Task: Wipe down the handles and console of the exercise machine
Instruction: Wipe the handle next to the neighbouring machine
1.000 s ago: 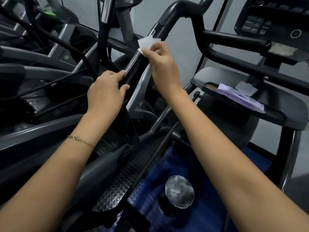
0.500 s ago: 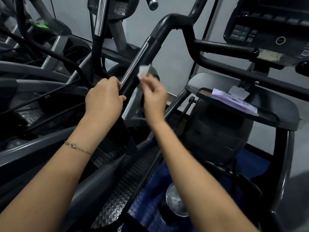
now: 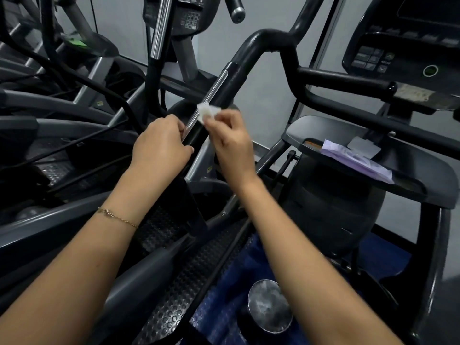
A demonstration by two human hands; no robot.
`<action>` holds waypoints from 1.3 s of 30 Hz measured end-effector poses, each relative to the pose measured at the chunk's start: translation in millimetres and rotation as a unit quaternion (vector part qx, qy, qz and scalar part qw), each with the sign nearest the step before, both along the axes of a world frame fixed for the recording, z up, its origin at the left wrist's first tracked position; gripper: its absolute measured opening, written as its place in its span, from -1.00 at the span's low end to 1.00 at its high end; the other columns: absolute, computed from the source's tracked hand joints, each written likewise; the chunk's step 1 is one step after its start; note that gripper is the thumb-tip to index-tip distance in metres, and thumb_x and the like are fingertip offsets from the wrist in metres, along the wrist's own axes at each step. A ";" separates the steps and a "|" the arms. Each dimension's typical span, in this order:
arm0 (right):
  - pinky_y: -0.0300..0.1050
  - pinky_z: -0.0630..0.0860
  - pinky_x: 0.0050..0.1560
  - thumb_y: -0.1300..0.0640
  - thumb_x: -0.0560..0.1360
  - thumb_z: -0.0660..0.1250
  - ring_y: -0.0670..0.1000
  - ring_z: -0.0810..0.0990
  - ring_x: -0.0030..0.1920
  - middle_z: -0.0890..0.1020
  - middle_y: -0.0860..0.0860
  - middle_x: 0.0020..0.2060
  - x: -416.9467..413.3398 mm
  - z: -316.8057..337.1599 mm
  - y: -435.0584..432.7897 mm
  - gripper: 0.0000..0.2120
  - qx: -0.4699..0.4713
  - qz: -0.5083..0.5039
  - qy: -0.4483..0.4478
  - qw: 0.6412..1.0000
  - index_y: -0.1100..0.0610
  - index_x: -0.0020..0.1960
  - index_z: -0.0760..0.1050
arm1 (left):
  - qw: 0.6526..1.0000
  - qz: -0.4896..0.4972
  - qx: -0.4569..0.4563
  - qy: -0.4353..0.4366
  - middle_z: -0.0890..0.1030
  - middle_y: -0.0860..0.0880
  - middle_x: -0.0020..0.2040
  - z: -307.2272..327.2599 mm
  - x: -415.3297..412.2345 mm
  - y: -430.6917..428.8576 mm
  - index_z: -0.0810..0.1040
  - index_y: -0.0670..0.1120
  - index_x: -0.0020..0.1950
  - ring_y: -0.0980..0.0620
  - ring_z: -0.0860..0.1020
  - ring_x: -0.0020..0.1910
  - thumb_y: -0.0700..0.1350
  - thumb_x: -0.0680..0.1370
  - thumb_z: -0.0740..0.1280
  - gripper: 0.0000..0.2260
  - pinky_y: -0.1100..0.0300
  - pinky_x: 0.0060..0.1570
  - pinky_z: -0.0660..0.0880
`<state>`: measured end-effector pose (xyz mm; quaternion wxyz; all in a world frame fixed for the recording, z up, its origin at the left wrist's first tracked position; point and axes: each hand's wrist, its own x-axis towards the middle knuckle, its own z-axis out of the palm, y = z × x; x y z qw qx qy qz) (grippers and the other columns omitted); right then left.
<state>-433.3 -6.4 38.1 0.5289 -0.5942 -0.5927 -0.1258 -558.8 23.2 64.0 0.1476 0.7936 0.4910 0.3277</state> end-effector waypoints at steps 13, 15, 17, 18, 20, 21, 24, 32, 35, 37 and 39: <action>-0.08 0.53 -0.40 0.35 0.36 0.40 0.17 0.57 -0.23 0.59 0.17 -0.23 40.4 39.3 8.8 -0.78 0.042 -0.053 -0.326 0.943 0.26 0.01 0.62 | 0.998 -0.015 0.044 0.040 0.48 -0.16 0.21 12.5 20.3 4.0 0.41 -0.09 0.31 -0.19 0.52 0.13 -0.02 0.52 0.35 -0.61 0.01 0.05 0.43; -0.02 0.56 -0.39 0.32 0.37 0.38 0.18 0.57 -0.21 0.59 0.17 -0.23 46.4 56.6 15.9 -0.83 0.039 -0.063 -0.311 0.948 0.26 -0.04 0.62 | 0.997 -0.017 0.055 0.056 0.47 -0.16 0.22 12.2 20.1 2.2 0.39 -0.10 0.32 -0.19 0.52 0.13 -0.02 0.53 0.34 -0.61 0.01 0.04 0.43; 0.07 0.56 -0.29 0.26 0.44 0.32 0.18 0.55 -0.17 0.57 0.19 -0.19 53.0 79.5 21.3 -0.83 0.045 -0.100 -0.251 0.962 0.30 -0.03 0.61 | 0.996 -0.026 0.056 0.057 0.47 -0.16 0.22 13.4 18.5 2.1 0.40 -0.10 0.31 -0.18 0.52 0.13 -0.02 0.53 0.34 -0.61 0.02 0.03 0.44; 0.08 0.56 -0.25 0.26 0.46 0.29 0.18 0.54 -0.17 0.56 0.20 -0.18 54.7 85.3 23.2 -0.82 0.043 -0.112 -0.224 0.967 0.32 -0.03 0.60 | 0.997 -0.030 0.052 0.055 0.47 -0.16 0.22 14.7 17.6 2.5 0.40 -0.11 0.31 -0.17 0.52 0.13 -0.02 0.53 0.34 -0.61 0.02 0.04 0.44; 0.09 0.55 -0.26 0.27 0.46 0.28 0.19 0.53 -0.17 0.55 0.20 -0.19 47.9 81.0 22.2 -0.82 0.046 -0.131 -0.219 0.966 0.33 -0.04 0.60 | 0.997 -0.032 0.045 0.061 0.46 -0.17 0.22 17.1 16.7 3.6 0.39 -0.11 0.30 -0.18 0.52 0.13 -0.03 0.53 0.34 -0.61 0.01 0.05 0.44; 0.08 0.55 -0.29 0.28 0.44 0.31 0.19 0.54 -0.18 0.56 0.20 -0.21 42.3 71.2 20.6 -0.84 0.048 -0.132 -0.240 0.960 0.32 -0.04 0.60 | 0.996 -0.033 0.042 0.068 0.45 -0.17 0.23 18.1 16.9 3.3 0.38 -0.11 0.31 -0.19 0.51 0.14 -0.03 0.53 0.34 -0.61 0.00 0.05 0.44; -0.06 0.53 -0.29 0.31 0.41 0.36 0.09 0.54 -0.17 0.57 0.16 -0.20 24.8 39.8 8.7 -0.82 0.018 -0.095 -0.272 0.957 0.28 0.00 0.60 | 0.994 -0.036 0.054 0.090 0.44 -0.18 0.24 18.5 17.5 1.8 0.35 -0.12 0.33 -0.19 0.51 0.15 -0.03 0.54 0.33 -0.59 0.01 0.03 0.45; -0.18 0.55 0.11 0.34 0.49 0.29 -0.03 0.57 -0.03 0.57 0.00 -0.10 24.5 55.2 13.2 -0.80 0.055 -0.027 0.330 0.942 0.23 0.10 0.54 | 0.991 -0.053 0.063 0.102 0.44 -0.20 0.25 18.4 11.6 3.1 0.35 -0.14 0.34 -0.20 0.51 0.15 -0.02 0.56 0.31 -0.59 0.02 0.01 0.45; -0.09 0.55 0.13 0.38 0.49 0.28 0.02 0.56 0.05 0.56 -0.02 -0.08 6.5 25.7 0.8 -0.69 0.070 0.054 0.502 0.861 0.24 0.21 0.46 | 0.991 -0.053 0.060 0.107 0.45 -0.18 0.24 19.2 10.7 4.1 0.35 -0.13 0.35 -0.18 0.52 0.15 0.00 0.55 0.31 -0.58 0.02 0.01 0.46; -0.32 0.57 -0.08 0.38 0.49 0.28 -0.09 0.56 -0.06 0.56 -0.03 -0.09 -3.2 14.0 0.4 -0.67 0.056 0.083 0.525 0.845 0.25 0.25 0.44 | 0.991 -0.050 0.054 0.114 0.46 -0.16 0.22 20.0 12.8 6.7 0.38 -0.14 0.32 -0.17 0.52 0.15 -0.01 0.55 0.31 -0.61 0.00 0.02 0.46; -0.43 0.53 -0.18 0.37 0.49 0.28 -0.20 0.54 -0.11 0.58 0.01 -0.02 -3.5 15.1 7.4 -0.67 0.061 0.088 0.511 0.853 0.27 0.26 0.45 | 0.992 -0.044 0.048 0.104 0.50 -0.14 0.19 24.8 17.6 11.4 0.44 -0.15 0.27 -0.18 0.52 0.14 -0.02 0.55 0.30 -0.66 -0.02 0.03 0.45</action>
